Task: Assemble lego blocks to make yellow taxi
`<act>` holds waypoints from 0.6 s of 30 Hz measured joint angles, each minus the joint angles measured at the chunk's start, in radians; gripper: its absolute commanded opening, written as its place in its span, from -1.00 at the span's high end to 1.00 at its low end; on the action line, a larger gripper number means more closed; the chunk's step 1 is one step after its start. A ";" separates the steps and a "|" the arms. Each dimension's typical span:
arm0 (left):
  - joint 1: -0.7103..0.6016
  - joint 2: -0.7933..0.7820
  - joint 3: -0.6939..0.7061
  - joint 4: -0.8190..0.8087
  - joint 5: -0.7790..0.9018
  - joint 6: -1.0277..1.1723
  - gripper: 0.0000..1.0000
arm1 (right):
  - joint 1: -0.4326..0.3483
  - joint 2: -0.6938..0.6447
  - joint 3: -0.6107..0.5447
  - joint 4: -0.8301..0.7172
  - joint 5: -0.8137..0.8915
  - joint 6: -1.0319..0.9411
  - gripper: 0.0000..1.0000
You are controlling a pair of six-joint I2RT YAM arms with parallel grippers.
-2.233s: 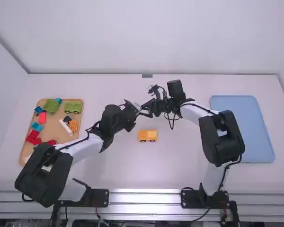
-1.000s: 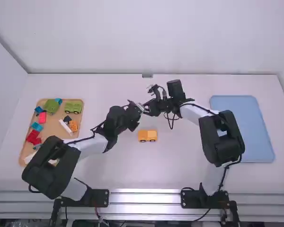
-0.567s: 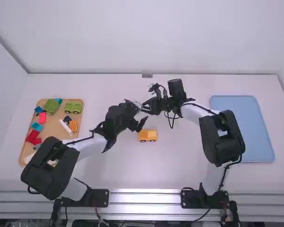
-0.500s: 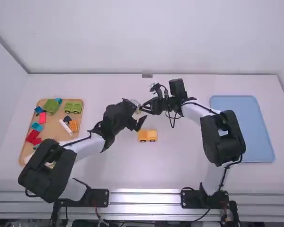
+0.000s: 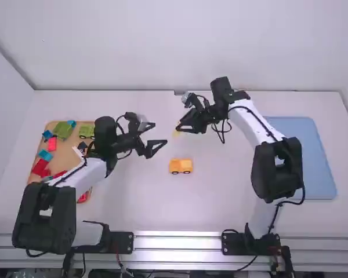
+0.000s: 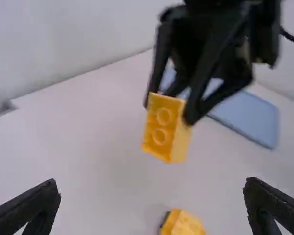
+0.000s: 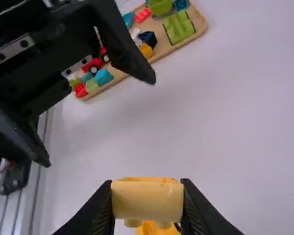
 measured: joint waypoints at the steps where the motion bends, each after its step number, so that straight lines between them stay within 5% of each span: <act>1: 0.000 0.003 0.000 0.000 0.017 0.004 -0.98 | 0.002 0.000 0.007 -0.013 0.002 -0.018 0.57; 18: -0.043 0.074 0.000 -0.008 0.139 0.099 -0.99 | 0.108 0.000 0.095 -0.284 0.110 -0.402 0.60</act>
